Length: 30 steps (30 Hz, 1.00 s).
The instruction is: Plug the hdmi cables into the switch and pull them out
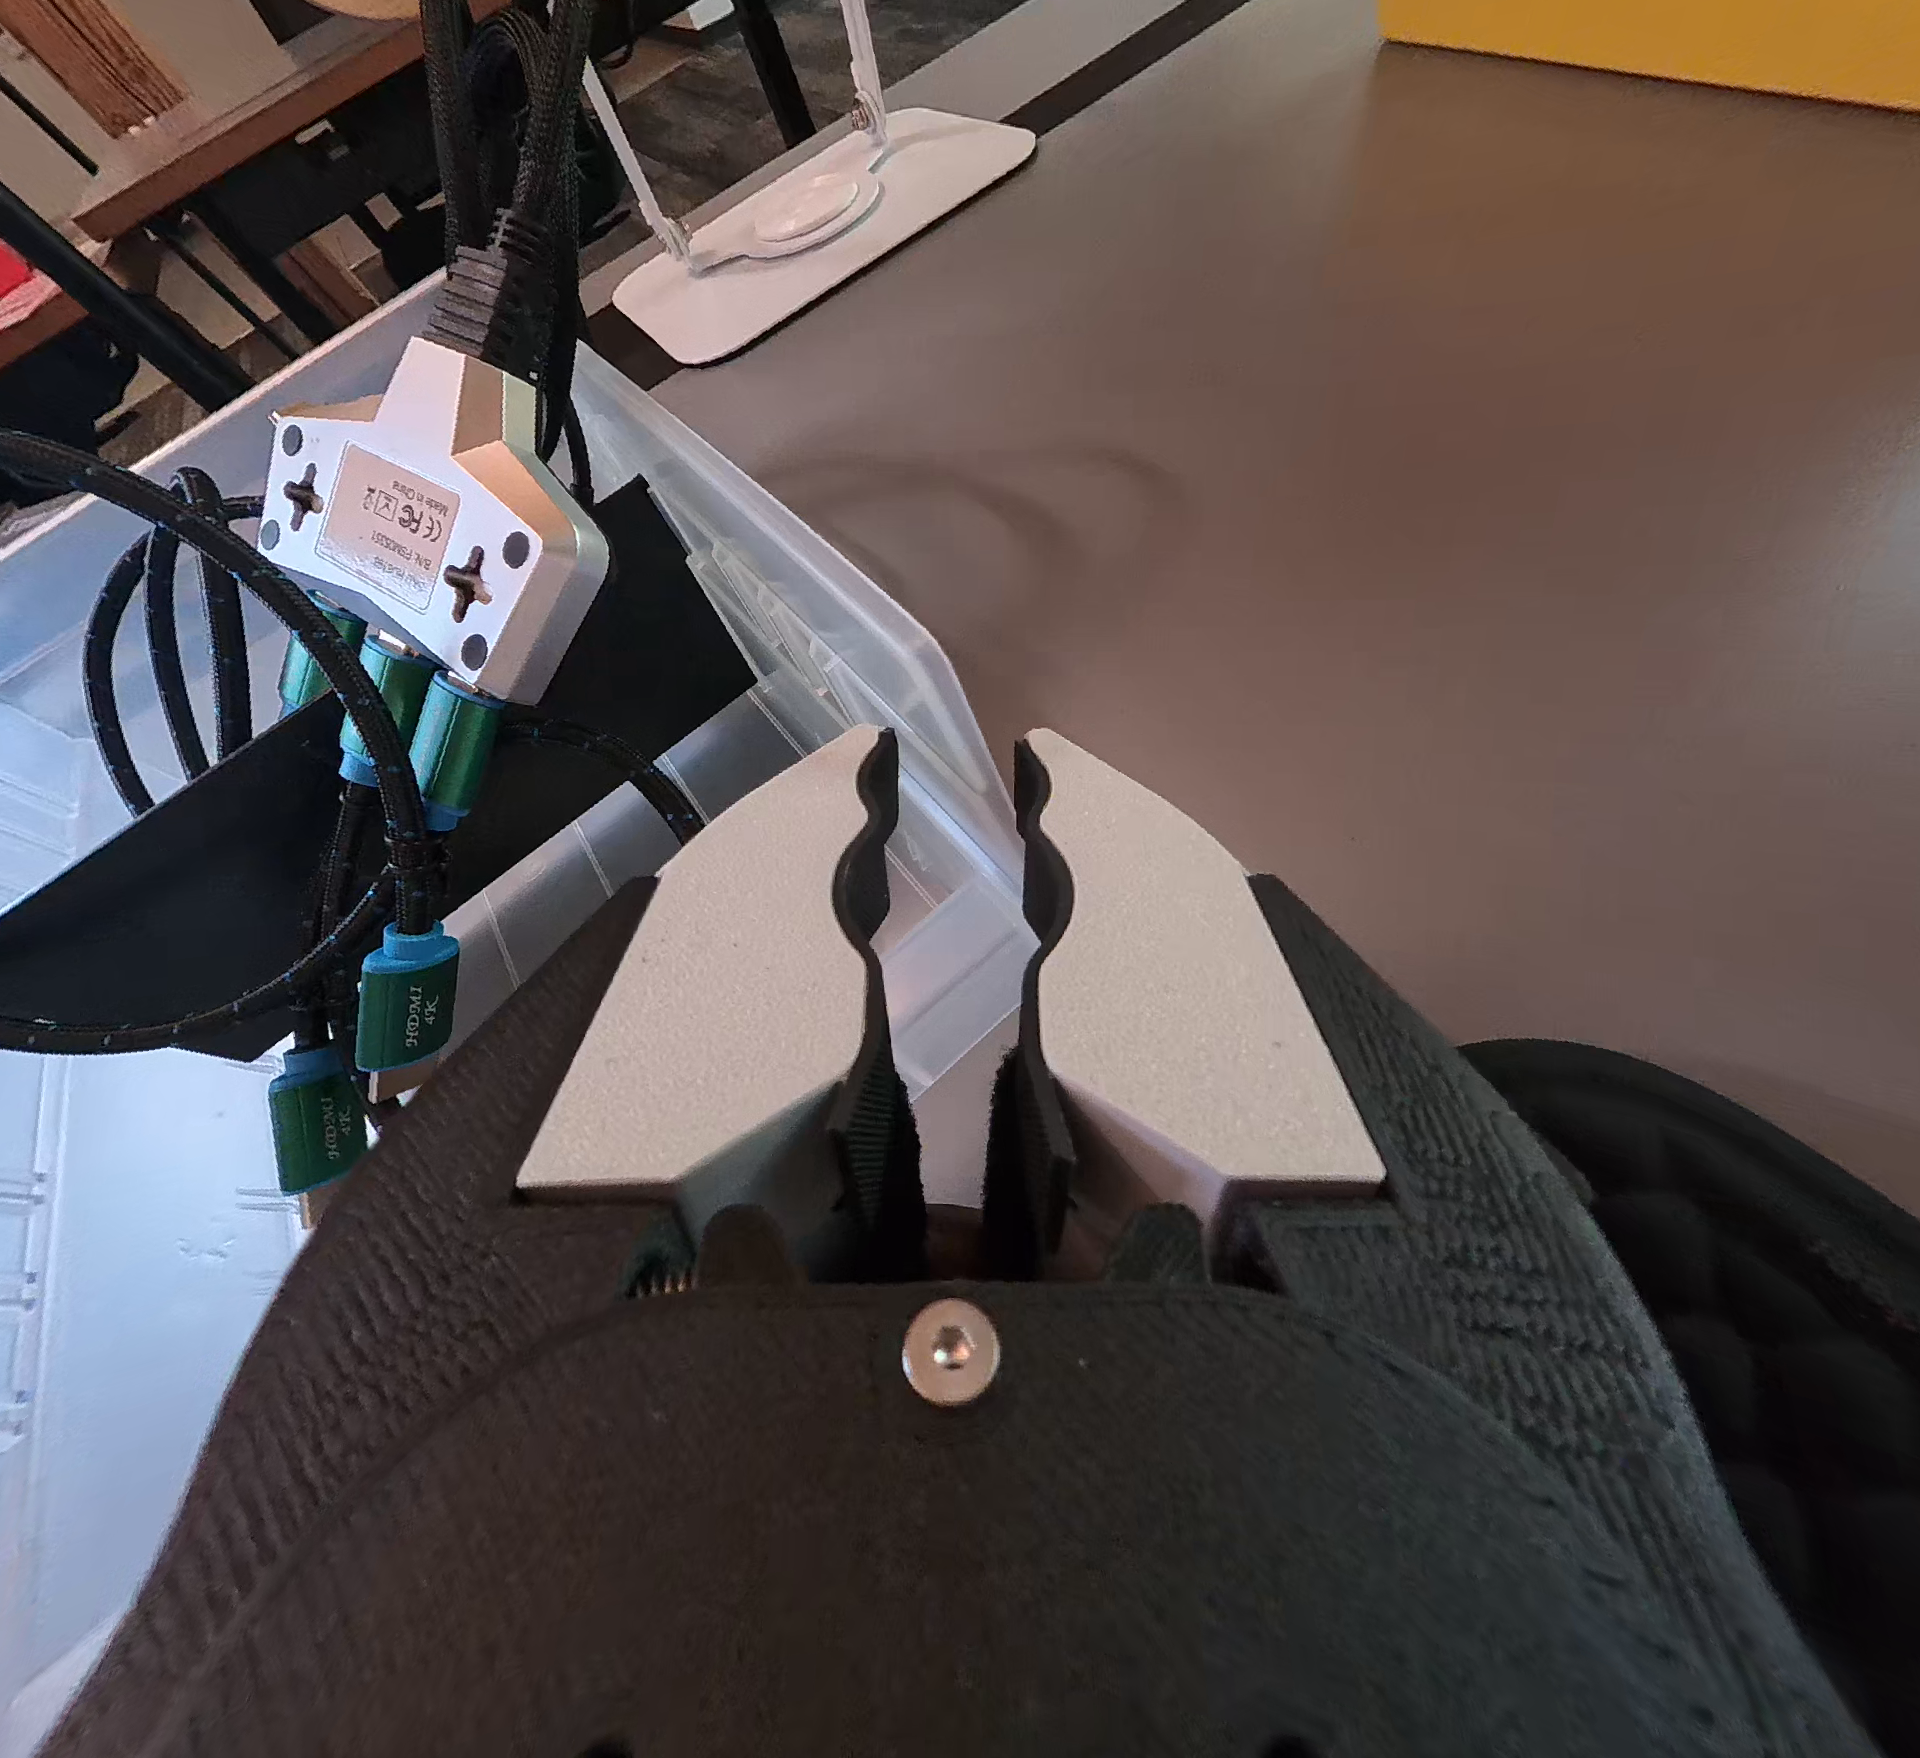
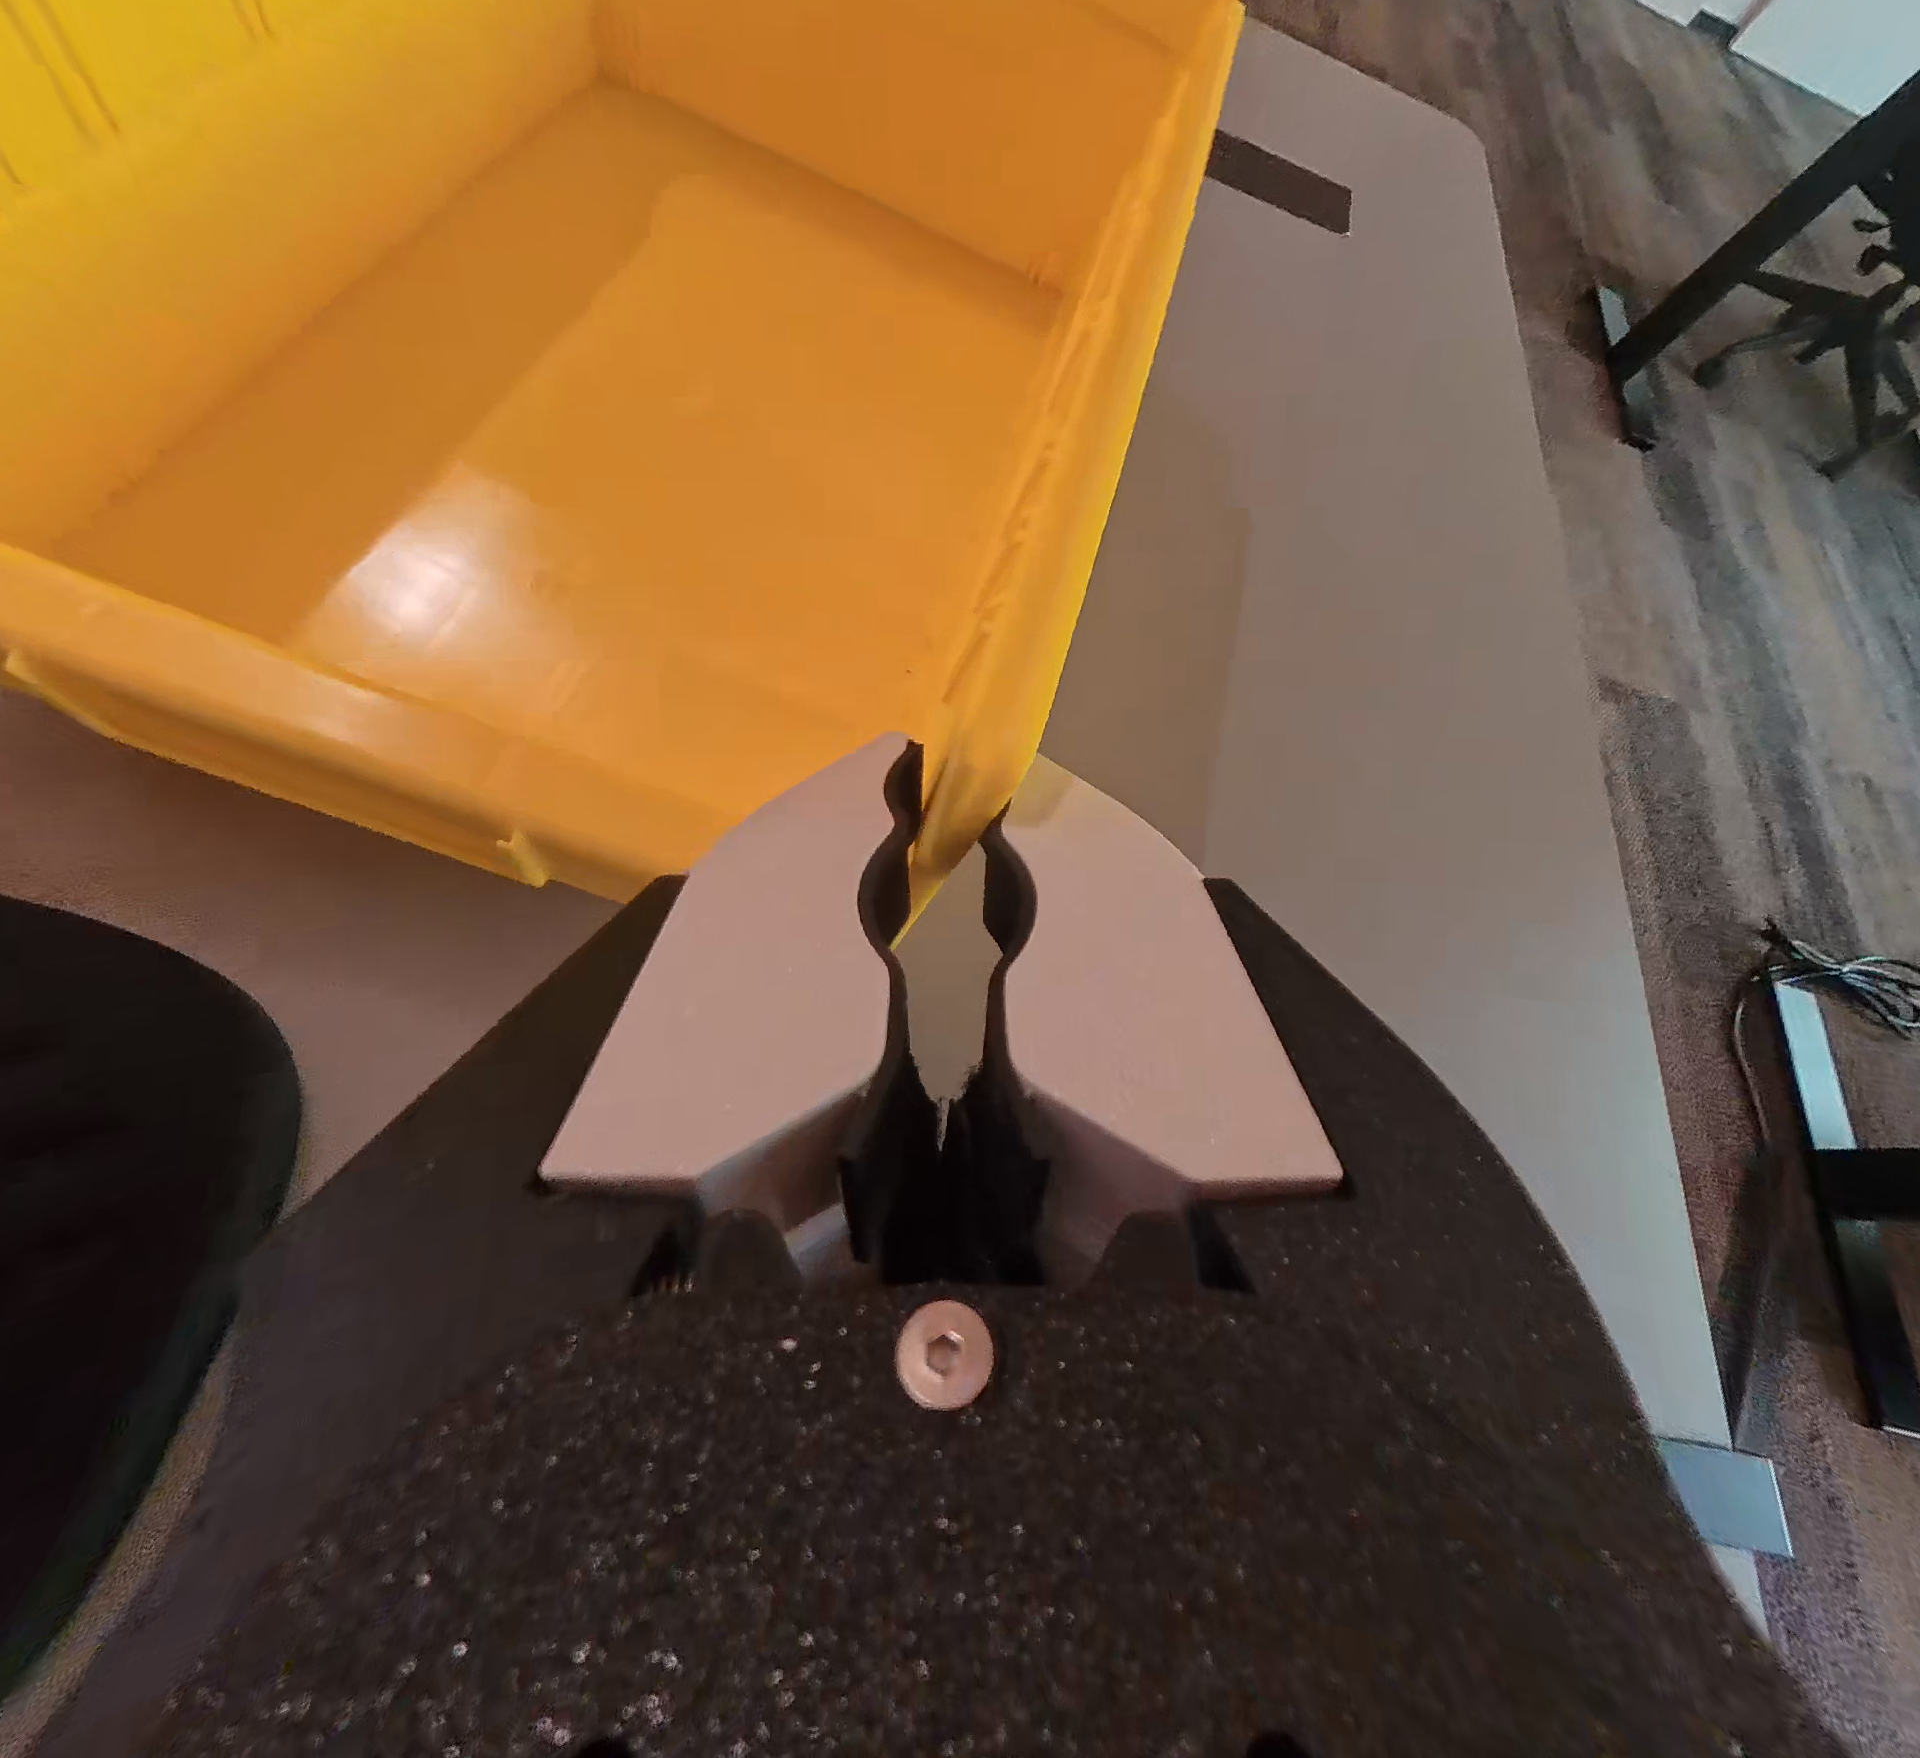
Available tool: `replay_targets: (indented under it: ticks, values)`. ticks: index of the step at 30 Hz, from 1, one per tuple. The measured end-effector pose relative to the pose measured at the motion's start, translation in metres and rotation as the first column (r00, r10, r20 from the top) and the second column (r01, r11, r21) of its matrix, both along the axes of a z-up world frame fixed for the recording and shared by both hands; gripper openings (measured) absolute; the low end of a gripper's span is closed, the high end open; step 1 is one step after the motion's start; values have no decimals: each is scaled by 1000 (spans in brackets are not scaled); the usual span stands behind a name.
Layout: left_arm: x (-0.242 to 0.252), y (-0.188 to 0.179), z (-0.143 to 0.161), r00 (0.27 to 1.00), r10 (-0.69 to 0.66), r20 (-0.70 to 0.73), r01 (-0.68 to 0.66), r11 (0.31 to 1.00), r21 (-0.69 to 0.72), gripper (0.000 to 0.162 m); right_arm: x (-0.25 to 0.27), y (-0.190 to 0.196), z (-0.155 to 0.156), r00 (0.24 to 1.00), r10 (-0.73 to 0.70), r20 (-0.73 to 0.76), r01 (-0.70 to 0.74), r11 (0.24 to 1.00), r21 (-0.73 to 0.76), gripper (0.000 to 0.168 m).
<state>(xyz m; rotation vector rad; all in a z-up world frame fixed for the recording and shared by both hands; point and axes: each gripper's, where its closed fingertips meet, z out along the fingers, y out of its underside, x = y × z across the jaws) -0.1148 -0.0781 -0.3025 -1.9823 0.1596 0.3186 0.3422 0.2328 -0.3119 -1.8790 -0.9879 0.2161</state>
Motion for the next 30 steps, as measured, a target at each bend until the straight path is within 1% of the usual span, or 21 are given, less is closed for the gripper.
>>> replay_targets:
  ticks: [3, 11, 23, 26, 28, 30]
  values:
    - [0, 0, 0, 1000, -1, 5, 1, 1000, 0, 21, 3, 0, 0, 1000, 16, 4, -16, 1000, 1, 9]
    - [0, 0, 0, 1000, -8, 8, 8, 1000, 7, 21, 4, 1, 0, 1000, -5, 4, 5, 1000, 16, 9]
    - [0, -1, 0, 1000, -4, -12, 4, 1000, 14, 22, 7, 0, -2, 990, -40, 132, 34, 998, 48, 16]
    - [0, -1, -1, 1000, 0, -26, 0, 1000, 9, 24, 13, 1, 2, 981, -92, 172, 81, 994, 68, 34]
    - [2, -2, 0, 999, -2, -32, 3, 1000, 7, 30, 11, 0, 10, 983, -104, 152, 93, 993, 79, 49]
    - [4, -3, 5, 1000, -1, -5, 1, 1000, 28, 38, 12, -1, 23, 984, -130, 119, 118, 988, 101, 60]
